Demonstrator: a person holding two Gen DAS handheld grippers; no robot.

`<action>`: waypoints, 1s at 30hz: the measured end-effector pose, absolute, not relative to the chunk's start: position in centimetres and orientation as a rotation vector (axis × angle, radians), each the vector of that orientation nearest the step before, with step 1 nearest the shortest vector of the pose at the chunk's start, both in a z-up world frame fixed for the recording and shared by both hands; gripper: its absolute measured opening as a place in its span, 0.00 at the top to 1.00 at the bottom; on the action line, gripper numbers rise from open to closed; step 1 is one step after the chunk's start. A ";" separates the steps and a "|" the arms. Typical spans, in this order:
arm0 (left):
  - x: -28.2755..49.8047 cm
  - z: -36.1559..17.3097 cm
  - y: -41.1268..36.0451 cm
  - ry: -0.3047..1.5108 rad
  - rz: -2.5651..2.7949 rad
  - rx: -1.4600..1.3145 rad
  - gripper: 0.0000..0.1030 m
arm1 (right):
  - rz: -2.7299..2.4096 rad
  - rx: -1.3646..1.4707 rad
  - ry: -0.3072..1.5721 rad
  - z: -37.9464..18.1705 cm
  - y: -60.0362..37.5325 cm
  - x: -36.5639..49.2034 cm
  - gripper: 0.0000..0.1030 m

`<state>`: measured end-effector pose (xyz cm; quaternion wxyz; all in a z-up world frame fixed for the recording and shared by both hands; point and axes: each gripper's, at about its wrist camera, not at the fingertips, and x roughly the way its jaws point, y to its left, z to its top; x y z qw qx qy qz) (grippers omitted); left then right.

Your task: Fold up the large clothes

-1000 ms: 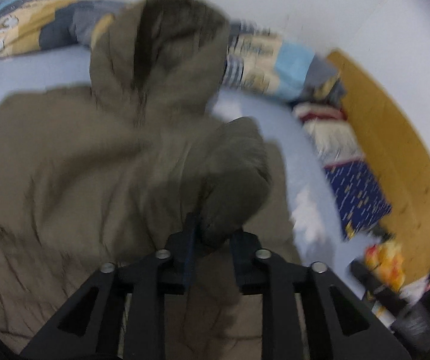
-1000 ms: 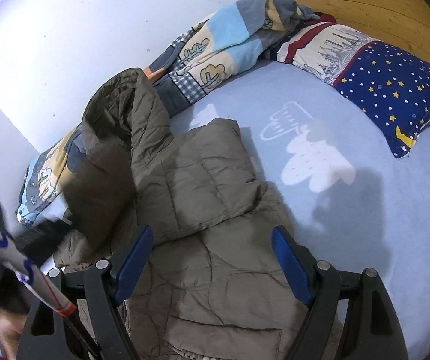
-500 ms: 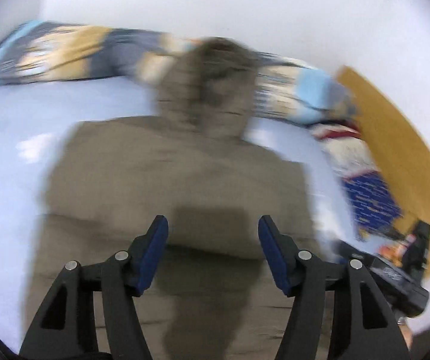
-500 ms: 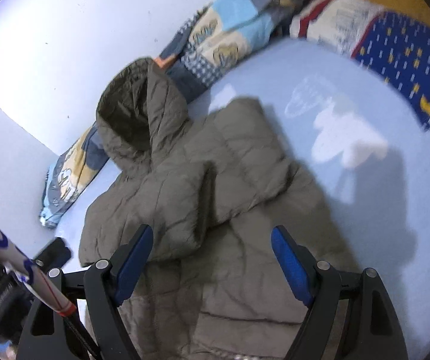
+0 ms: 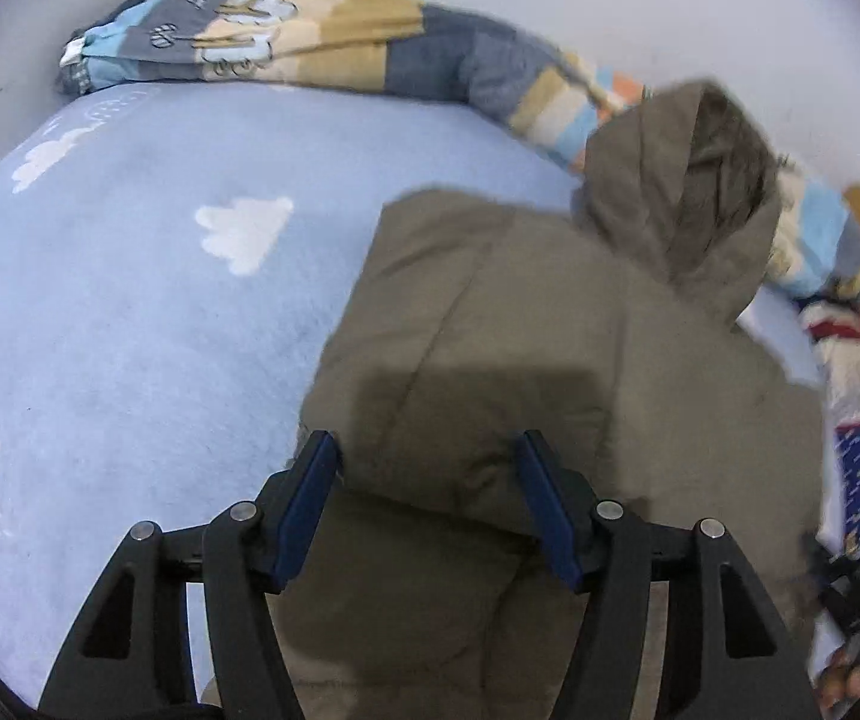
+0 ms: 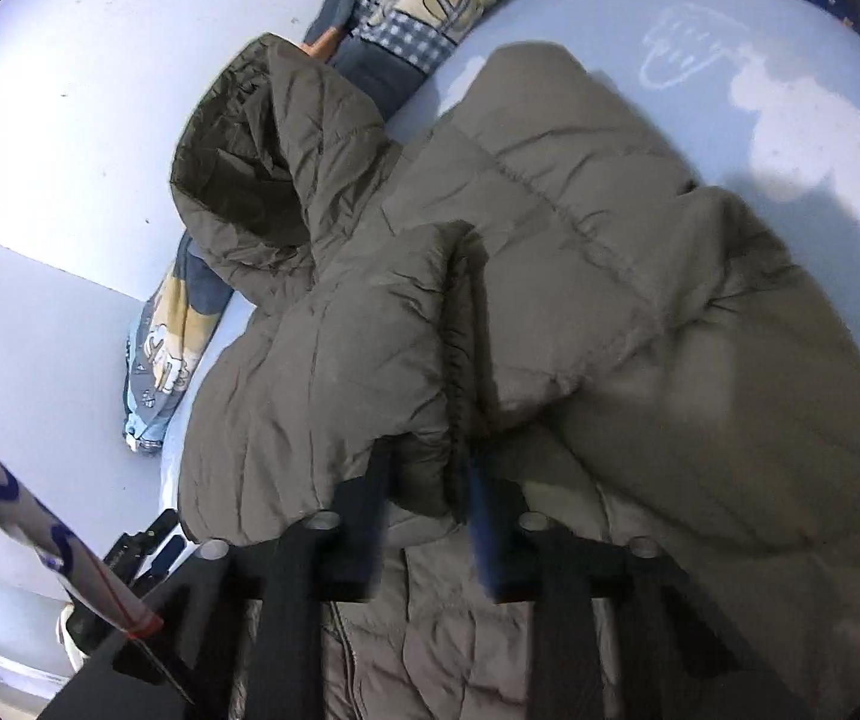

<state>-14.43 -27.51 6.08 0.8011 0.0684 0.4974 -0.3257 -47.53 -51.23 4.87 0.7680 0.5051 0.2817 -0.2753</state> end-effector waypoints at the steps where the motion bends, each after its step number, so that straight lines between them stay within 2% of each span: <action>1: -14.5 5.5 -28.0 1.075 -0.695 0.177 0.40 | -0.641 1.031 0.627 5.6 -51.2 -47.3 0.80; 3: -14.7 5.0 -28.5 1.073 -0.688 0.218 0.38 | -0.729 0.875 0.690 6.8 -50.9 -46.3 0.80; 7: -14.8 5.9 -27.7 1.061 -0.697 0.216 0.37 | -0.754 0.812 0.769 6.4 -51.0 -45.9 0.80; 8: -15.0 6.5 -26.9 1.048 -0.701 0.211 0.37 | -0.760 0.811 0.766 6.8 -50.9 -46.2 0.77; 10: -15.8 7.7 -24.9 1.015 -0.718 0.217 0.37 | -0.755 0.812 0.746 7.9 -50.7 -46.8 0.60; 13: -16.6 8.5 -21.7 0.987 -0.697 0.239 0.37 | -0.756 0.777 0.707 9.5 -50.0 -47.6 0.48; 21: -21.6 4.4 -12.5 1.107 -0.539 0.141 0.37 | -0.693 0.775 0.763 9.3 -48.5 -49.9 0.46; 24: -26.5 3.0 -9.4 1.109 -0.452 0.073 0.37 | -0.697 0.759 0.756 9.9 -48.0 -51.0 0.46; 27: -32.3 5.3 -9.0 0.970 -0.438 0.166 0.37 | -0.701 0.765 0.728 10.6 -47.8 -52.2 0.46; 30: -35.5 9.2 -10.2 0.958 -0.573 0.131 0.37 | -0.699 0.771 0.699 11.5 -47.7 -53.2 0.45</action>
